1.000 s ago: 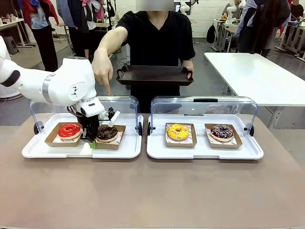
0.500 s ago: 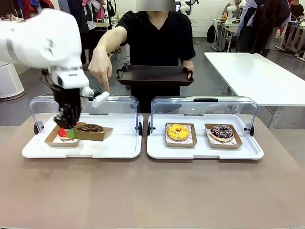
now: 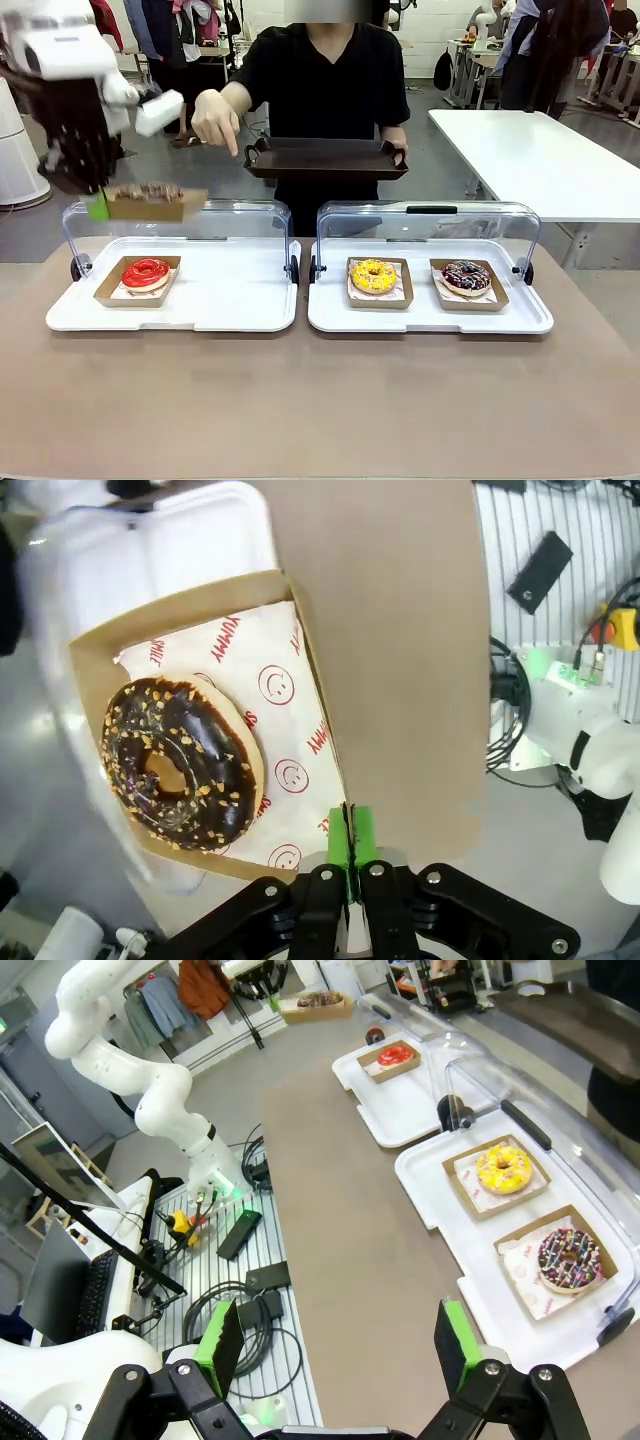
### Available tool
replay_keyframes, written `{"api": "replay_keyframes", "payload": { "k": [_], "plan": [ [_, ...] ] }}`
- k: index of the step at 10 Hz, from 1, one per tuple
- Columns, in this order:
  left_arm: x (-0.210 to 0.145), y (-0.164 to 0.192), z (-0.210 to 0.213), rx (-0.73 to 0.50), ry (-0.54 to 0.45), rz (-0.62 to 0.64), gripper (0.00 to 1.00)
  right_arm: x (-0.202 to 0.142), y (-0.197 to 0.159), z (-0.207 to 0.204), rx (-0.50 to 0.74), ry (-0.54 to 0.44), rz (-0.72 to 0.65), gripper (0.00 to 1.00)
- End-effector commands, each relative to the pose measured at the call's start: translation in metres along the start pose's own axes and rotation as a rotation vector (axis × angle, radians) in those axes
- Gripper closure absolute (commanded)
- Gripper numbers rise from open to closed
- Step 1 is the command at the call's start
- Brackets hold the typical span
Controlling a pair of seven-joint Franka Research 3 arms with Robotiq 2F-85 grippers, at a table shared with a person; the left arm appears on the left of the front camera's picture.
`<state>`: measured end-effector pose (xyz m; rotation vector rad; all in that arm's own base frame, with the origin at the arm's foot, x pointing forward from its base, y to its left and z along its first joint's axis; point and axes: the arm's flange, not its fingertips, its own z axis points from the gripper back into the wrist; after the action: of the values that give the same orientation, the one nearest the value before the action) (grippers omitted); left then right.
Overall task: Provide the desired donut to the person.
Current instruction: Pick up and lift the Paper togo box containing the Donut pointed at by the person, then place the picked Paper togo box onto the Handle tray extended by the person.
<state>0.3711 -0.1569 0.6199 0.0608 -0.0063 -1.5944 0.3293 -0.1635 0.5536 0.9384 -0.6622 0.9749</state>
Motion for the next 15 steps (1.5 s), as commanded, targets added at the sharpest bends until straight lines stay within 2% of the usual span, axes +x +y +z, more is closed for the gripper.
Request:
{"api": "replay_keyframes", "payload": {
  "k": [1, 3, 4, 15],
  "plan": [
    [0.001, 0.011, 0.008, 0.016, 0.013, 0.055, 1.00, 0.000, 0.001, 0.000, 0.007, -0.001, 0.004, 0.00],
    [-0.009, 0.023, -0.002, -0.009, -0.049, 0.025, 1.00, 0.000, 0.001, 0.000, 0.007, -0.001, 0.004, 0.00],
    [-0.007, 0.011, 0.015, 0.026, -0.013, 0.042, 1.00, 0.000, 0.001, 0.000, 0.007, -0.001, 0.004, 0.00],
    [-0.007, 0.011, 0.015, 0.026, -0.013, 0.042, 1.00, 0.000, 0.001, 0.000, 0.007, -0.001, 0.004, 0.00]
  ]
}}
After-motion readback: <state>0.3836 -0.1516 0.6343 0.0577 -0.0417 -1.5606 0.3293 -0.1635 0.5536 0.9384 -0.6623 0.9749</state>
